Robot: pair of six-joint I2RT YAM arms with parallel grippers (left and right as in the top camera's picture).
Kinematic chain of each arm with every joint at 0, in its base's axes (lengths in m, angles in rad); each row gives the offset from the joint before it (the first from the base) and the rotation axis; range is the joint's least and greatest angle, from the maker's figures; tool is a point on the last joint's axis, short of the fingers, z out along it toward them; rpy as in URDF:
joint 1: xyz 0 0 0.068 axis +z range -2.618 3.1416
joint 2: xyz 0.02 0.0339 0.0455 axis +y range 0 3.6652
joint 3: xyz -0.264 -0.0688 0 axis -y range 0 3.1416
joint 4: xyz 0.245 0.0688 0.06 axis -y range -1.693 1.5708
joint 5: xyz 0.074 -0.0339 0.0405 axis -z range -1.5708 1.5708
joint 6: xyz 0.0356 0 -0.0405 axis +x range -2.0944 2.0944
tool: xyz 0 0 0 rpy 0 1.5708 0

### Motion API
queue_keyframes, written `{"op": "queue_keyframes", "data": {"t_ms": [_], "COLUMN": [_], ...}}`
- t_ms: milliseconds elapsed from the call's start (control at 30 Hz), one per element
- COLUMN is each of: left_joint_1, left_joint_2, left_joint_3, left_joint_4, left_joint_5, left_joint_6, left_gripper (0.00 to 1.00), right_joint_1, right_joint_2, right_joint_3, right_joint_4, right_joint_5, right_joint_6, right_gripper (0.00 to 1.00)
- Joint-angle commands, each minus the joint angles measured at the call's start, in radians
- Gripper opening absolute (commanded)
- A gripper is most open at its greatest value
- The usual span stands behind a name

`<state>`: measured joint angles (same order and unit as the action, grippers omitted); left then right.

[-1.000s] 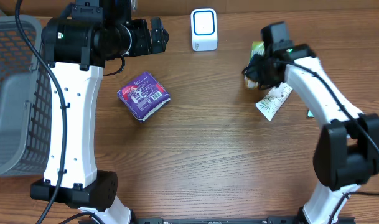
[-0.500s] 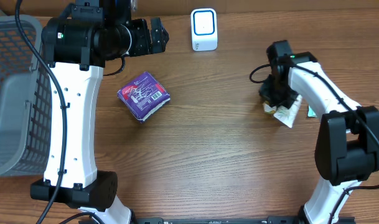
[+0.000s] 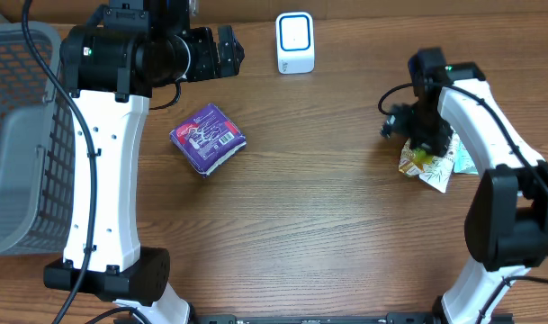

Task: Scan the item barcode
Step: 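Reach the right gripper to the purple pack and grasp it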

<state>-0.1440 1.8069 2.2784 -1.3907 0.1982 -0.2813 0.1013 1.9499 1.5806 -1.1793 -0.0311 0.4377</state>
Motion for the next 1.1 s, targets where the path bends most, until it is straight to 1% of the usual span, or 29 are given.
{"op": "queue_keyframes", "data": {"t_ms": [0,33,67,133,167,233,267,367,433,533,633,700,767,833,900,1000,1067], "left_joint_1": [-0.006,-0.006,-0.006,-0.006,-0.006,-0.006,-0.006,-0.006,-0.006,-0.006,-0.006,-0.006,-0.006,-0.006,-0.006,-0.006,-0.006], "left_joint_2": [0.004,0.004,0.004,0.004,0.004,0.004,0.004,0.004,0.004,0.004,0.004,0.004,0.004,0.004,0.004,0.004,0.004], "left_joint_3": [-0.002,-0.002,-0.002,-0.002,-0.002,-0.002,-0.002,-0.002,-0.002,-0.002,-0.002,-0.002,-0.002,-0.002,-0.002,-0.002,-0.002], "left_joint_4": [0.003,0.003,0.003,0.003,0.003,0.003,0.003,0.003,0.003,0.003,0.003,0.003,0.003,0.003,0.003,0.003,0.003], "left_joint_5": [0.002,0.002,0.002,0.002,0.002,0.002,0.002,0.002,0.002,0.002,0.002,0.002,0.002,0.002,0.002,0.002,0.002], "left_joint_6": [0.012,0.012,0.012,0.012,0.012,0.012,0.012,0.012,0.012,0.012,0.012,0.012,0.012,0.012,0.012,0.012,0.012], "left_gripper": [1.00,1.00,1.00,1.00,1.00,0.99,1.00,0.99,0.99,1.00,1.00,1.00,1.00,1.00,1.00,1.00,1.00], "right_joint_1": [0.039,0.047,0.071,0.116,0.140,0.205,0.237,0.305,0.347,0.381,0.417,0.443,0.458,0.476,0.498,0.523,0.527], "right_joint_2": [-0.083,-0.083,-0.078,-0.074,-0.070,-0.054,-0.034,0.028,0.095,0.164,0.220,0.256,0.280,0.303,0.324,0.349,0.353], "right_joint_3": [0.057,0.057,0.051,0.037,0.029,0.008,0.003,0.002,0.003,0.003,0.004,0.004,0.004,0.004,0.004,0.004,0.004], "right_joint_4": [0.083,0.119,0.203,0.321,0.375,0.503,0.554,0.650,0.765,0.913,1.000,1.036,1.051,1.063,1.078,1.085,1.073], "right_joint_5": [-0.314,-0.373,-0.475,-0.533,-0.532,-0.529,-0.530,-0.551,-0.633,-0.713,-0.702,-0.657,-0.615,-0.581,-0.567,-0.542,-0.510], "right_joint_6": [-0.098,-0.098,-0.091,-0.068,-0.064,-0.065,-0.065,-0.074,-0.103,-0.102,-0.102,-0.106,-0.106,-0.105,-0.097,-0.072,-0.041], "right_gripper": [0.90,0.90,0.89,0.89,0.90,0.94,0.93,0.93,0.93,0.90,0.88,0.86,0.82,0.76,0.62,0.55,0.44]}}
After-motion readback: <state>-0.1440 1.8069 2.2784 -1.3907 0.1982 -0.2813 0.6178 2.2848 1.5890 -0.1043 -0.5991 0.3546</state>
